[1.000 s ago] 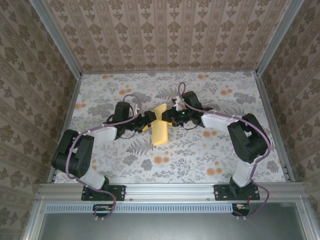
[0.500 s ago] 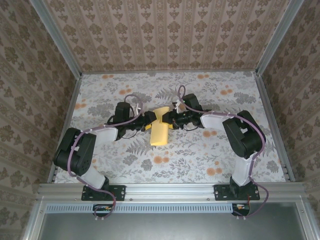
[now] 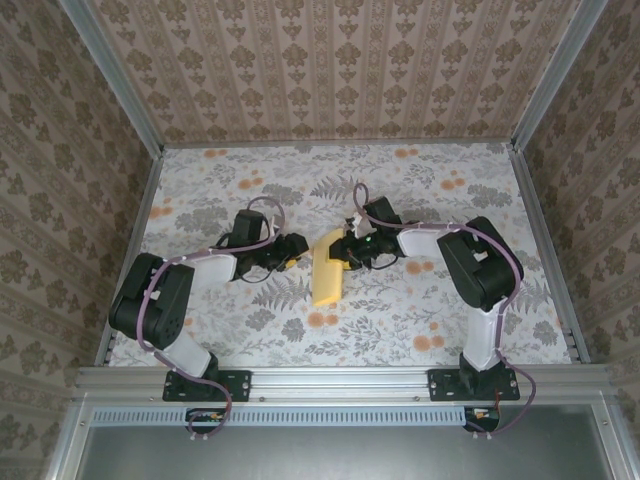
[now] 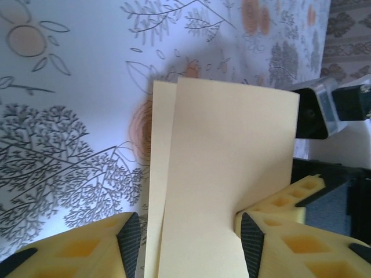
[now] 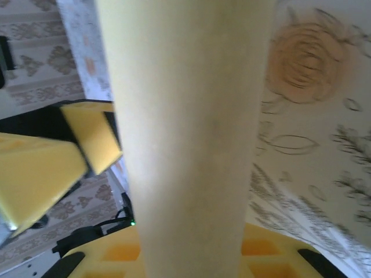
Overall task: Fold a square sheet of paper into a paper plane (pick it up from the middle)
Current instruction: Fold the square sheet of paper in half at the center of the table.
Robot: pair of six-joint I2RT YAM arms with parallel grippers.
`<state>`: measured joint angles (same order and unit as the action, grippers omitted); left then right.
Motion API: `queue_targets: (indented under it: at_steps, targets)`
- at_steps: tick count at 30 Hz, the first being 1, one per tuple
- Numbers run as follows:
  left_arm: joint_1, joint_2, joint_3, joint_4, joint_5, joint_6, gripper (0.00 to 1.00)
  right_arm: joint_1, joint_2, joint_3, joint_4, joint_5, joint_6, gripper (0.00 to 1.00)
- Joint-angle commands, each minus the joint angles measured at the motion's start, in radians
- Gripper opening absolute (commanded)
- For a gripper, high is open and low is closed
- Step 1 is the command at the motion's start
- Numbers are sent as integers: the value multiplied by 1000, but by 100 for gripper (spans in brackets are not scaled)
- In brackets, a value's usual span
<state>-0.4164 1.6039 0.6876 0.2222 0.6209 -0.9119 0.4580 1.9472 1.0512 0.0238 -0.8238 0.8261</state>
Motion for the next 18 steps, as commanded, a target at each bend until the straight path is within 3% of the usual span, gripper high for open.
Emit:
queue_targets:
  at_steps: [1,13,18]
  targets:
    - [-29,15,44,-32,-26,36,45,-4,22,44,-111,35,-62,26]
    - [-117,172,130,-56,-28,29,5,4,53,67,-199,79,-111,22]
    - [-132,215,157,-116,-43,40,0,6,59,76,-223,91,-122,22]
